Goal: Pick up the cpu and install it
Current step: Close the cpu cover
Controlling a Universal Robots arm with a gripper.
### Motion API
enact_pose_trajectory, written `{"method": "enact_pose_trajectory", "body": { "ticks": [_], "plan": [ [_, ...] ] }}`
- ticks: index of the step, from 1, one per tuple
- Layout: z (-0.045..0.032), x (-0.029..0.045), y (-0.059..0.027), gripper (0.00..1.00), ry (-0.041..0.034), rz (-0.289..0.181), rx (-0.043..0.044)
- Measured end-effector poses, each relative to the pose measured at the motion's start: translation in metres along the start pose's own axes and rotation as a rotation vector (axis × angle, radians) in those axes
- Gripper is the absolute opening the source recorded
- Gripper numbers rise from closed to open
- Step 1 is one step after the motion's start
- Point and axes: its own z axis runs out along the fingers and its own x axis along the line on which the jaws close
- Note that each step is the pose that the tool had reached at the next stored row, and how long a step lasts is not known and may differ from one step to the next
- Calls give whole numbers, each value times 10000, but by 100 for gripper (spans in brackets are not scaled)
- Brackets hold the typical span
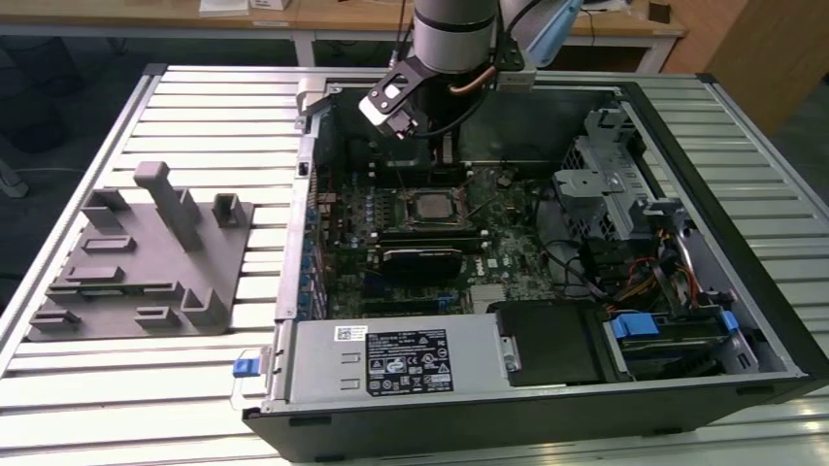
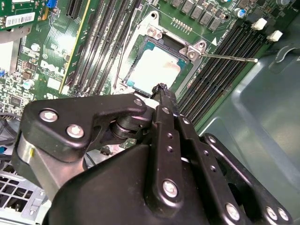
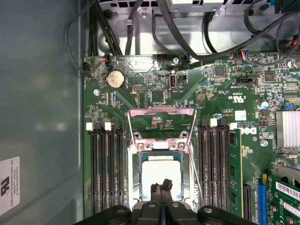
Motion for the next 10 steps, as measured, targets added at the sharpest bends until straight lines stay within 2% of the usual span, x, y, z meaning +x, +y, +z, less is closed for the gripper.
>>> {"method": "enact_pose_trajectory", "body": {
  "ticks": [10],
  "plan": [
    [-29, 1, 1, 11, -2, 0, 0]
  ]
}}
